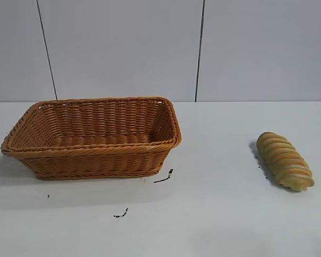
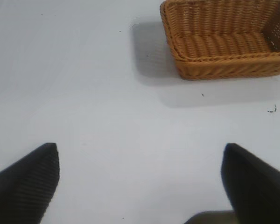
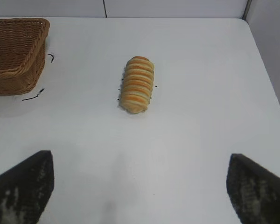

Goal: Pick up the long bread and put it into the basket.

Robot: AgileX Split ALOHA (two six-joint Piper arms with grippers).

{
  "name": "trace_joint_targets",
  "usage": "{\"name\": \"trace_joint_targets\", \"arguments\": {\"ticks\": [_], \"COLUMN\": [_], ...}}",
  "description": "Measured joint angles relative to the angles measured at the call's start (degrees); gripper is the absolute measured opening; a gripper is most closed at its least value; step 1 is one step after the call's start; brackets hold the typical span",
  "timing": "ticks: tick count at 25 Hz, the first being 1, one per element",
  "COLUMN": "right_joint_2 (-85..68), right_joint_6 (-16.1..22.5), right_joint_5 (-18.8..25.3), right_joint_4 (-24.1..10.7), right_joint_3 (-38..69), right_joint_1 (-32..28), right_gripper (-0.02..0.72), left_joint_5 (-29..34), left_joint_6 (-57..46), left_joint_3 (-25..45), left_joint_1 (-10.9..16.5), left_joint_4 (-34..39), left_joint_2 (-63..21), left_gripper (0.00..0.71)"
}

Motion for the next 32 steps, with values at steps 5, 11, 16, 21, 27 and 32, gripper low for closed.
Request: {"name": "trace_joint_targets", "arguments": {"ticks": [5,11,16,21,27,32], "right_joint_2": [0.00,0.00,5.63,19.00,38.29,54.89], "right_joint_6": [0.00,0.00,0.00,0.00,0.00,0.00], "right_joint_5": [0.00,-0.01,-0.02,-0.13,-0.52,-0.98], "right_joint_4": [0.00,0.00,0.06,0.16,0.16,0.16], "right_joint_3": [0.00,0.00,-0.59,-4.82,-13.86,-22.08], "right_joint_1": [0.00,0.00,0.00,0.00,0.00,0.00], "right_gripper": [0.690,0.690,0.690,0.690,0.690,0.690], "left_joint_5": [0.00,0.00,0.00,0.00,0.00,0.00], "left_joint_6": [0.00,0.00,0.00,0.00,0.00,0.00], "left_joint_3": [0.00,0.00,0.00,0.00,0.00,0.00], "left_joint_1": [0.00,0.00,0.00,0.00,0.00,0.00], "left_joint_4": [0.00,0.00,0.00,0.00,0.00,0.00], "left_joint_2": [0.00,0.00,0.00,0.00,0.00,0.00], "left_gripper": [0.693,0.693,0.693,0.693,0.693,0.693]}}
